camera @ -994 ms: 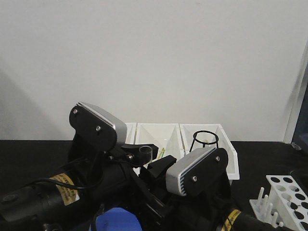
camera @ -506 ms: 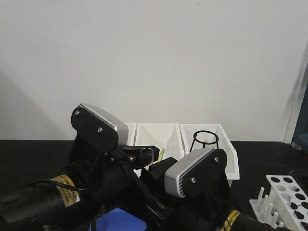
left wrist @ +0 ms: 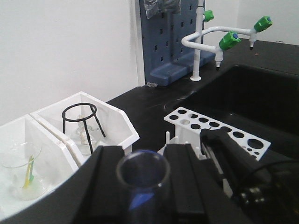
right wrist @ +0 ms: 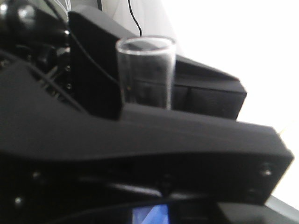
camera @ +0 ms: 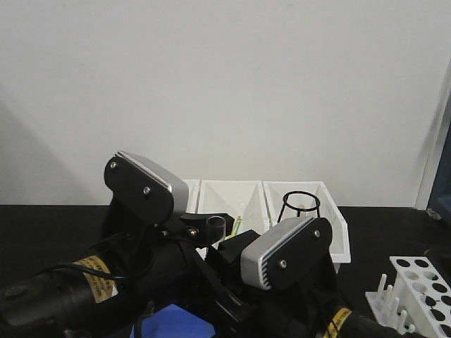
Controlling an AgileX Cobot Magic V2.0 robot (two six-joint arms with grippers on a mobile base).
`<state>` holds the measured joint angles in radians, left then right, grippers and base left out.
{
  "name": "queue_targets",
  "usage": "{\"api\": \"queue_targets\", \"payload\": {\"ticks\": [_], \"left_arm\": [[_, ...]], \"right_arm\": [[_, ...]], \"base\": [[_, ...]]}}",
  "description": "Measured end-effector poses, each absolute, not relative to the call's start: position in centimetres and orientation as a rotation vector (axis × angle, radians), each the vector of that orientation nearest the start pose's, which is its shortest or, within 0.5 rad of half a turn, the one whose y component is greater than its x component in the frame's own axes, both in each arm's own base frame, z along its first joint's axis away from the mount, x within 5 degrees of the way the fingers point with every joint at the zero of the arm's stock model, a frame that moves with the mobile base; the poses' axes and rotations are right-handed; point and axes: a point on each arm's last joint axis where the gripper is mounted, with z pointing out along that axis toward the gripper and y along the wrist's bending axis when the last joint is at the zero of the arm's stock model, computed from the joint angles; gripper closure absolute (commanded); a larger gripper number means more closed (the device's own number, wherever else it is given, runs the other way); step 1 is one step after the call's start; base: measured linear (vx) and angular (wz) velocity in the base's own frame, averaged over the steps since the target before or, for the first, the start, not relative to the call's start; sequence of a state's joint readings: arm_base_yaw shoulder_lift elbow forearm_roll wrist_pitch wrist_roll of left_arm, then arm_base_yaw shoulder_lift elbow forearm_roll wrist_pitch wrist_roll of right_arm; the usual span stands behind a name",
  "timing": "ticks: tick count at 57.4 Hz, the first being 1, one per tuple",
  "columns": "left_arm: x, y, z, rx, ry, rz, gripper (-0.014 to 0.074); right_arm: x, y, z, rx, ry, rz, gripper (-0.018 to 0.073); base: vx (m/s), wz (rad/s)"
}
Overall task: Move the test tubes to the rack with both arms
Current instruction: 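Grasp the test tube with the right gripper and open the left gripper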
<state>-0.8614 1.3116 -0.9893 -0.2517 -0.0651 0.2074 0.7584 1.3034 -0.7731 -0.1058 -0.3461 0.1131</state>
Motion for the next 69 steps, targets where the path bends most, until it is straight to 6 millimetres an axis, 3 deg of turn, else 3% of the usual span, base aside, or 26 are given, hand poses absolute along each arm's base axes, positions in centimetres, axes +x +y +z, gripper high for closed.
{"api": "queue_targets", "payload": {"ticks": [25,42,56,69], "left_arm": [[19.9,-22.9,35.3,0.699,1.645,-0.645,0.0231],[19.8,-23.0,35.6,0.7,1.641,-0.648,0.022],[19.4,-22.5,38.0,0.676,1.574,-0.668,0.022],[19.2,-22.2,38.6,0.702,1.538,-0.64,0.022]], "right_arm": [[20.8,20.1,30.9,-0.647,1.579,0.61,0.0568],[20.8,20.1,30.8,-0.647,1.584,0.609,0.0567],[20.8,20.1,30.9,-0.641,1.586,0.613,0.0566],[20.8,20.1,30.8,-0.644,1.594,0.61,0.0567]], "base": [[0.0,0.0],[0.0,0.0],[0.0,0.0],[0.0,0.0]]}}
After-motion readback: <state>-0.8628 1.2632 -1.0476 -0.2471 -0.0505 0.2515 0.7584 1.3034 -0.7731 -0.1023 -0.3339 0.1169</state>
